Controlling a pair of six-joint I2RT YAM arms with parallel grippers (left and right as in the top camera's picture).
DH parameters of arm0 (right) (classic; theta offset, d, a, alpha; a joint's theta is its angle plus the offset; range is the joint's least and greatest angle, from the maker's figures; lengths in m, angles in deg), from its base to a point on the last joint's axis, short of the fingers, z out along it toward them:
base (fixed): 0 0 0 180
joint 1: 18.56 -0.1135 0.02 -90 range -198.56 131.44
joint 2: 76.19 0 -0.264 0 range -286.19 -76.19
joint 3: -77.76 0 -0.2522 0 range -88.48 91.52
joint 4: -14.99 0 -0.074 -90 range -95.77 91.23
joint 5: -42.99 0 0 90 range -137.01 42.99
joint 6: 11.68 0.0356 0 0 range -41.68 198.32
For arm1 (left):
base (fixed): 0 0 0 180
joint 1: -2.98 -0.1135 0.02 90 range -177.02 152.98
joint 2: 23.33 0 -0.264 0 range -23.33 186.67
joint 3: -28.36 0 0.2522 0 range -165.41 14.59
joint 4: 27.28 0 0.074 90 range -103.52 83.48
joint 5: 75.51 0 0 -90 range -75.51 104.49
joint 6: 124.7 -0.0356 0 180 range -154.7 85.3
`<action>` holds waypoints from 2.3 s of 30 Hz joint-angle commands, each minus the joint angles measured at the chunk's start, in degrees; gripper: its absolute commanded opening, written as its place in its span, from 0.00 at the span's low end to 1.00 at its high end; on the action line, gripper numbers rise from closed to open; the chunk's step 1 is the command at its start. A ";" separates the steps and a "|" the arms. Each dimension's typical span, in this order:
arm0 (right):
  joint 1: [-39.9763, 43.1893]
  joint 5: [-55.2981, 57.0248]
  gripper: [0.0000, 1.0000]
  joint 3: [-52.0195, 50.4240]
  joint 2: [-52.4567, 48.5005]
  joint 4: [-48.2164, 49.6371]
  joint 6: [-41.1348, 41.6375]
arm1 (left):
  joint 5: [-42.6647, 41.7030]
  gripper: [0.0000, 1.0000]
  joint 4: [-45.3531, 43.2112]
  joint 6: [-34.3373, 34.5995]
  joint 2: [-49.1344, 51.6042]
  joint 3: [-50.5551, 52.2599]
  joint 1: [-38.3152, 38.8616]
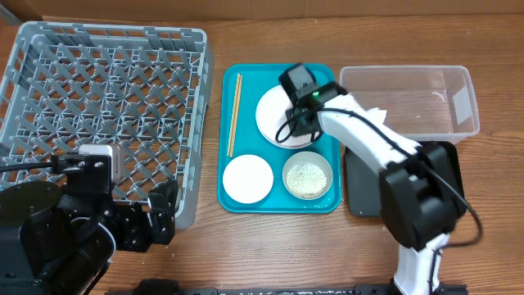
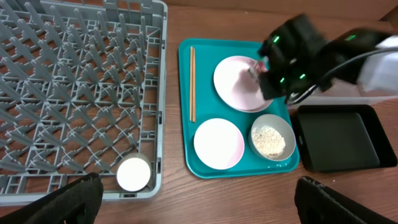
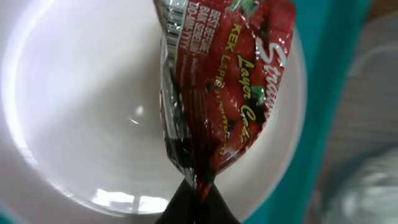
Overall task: Sort waste into correct bins and load items into the dishwasher
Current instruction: 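Grasp the red wrapper from the plate and drop it into the bin, then grasp the grey bowl of rice by its rim with right gripper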
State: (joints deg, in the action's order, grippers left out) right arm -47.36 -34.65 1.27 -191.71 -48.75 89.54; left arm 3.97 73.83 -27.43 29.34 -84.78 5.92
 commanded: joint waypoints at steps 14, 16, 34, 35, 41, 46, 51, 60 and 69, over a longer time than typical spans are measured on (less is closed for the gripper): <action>14.73 -2.75 0.05 -1.33 14.93 -11.67 9.84 | -0.02 1.00 -0.17 -0.87 0.20 -0.11 0.31; 16.39 -4.48 0.05 -3.85 13.49 -10.58 9.81 | 0.00 1.00 -0.17 -0.90 0.20 -0.11 0.31; 5.75 -17.59 0.56 -5.18 19.21 -14.21 0.92 | -0.02 1.00 -0.17 -0.87 0.20 -0.11 0.31; 4.37 -17.49 0.58 -5.95 18.88 -14.25 0.92 | 0.00 1.00 -0.17 -0.87 0.20 -0.11 0.31; -2.19 -8.50 0.63 -16.02 17.18 -13.05 11.91 | 0.00 1.00 -0.17 -0.87 0.20 -0.11 0.31; -1.64 -5.14 0.66 -22.84 17.18 -5.42 13.70 | 0.00 1.00 -0.17 -0.87 0.20 -0.11 0.31; -1.81 -12.55 0.59 -24.65 17.18 -1.14 5.86 | -0.02 1.00 -0.15 -0.87 0.20 -0.11 0.31; 0.20 -7.65 0.58 -23.98 17.38 -2.45 5.95 | -0.02 1.00 -0.17 -0.87 0.20 -0.11 0.31; 3.91 -9.94 0.54 -23.96 17.84 -3.65 5.84 | 0.00 1.00 -0.15 -0.87 0.20 -0.11 0.31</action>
State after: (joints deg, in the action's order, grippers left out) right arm -43.62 -43.70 -23.21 -175.03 -52.36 96.08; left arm 3.99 73.94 -27.43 29.34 -84.78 5.92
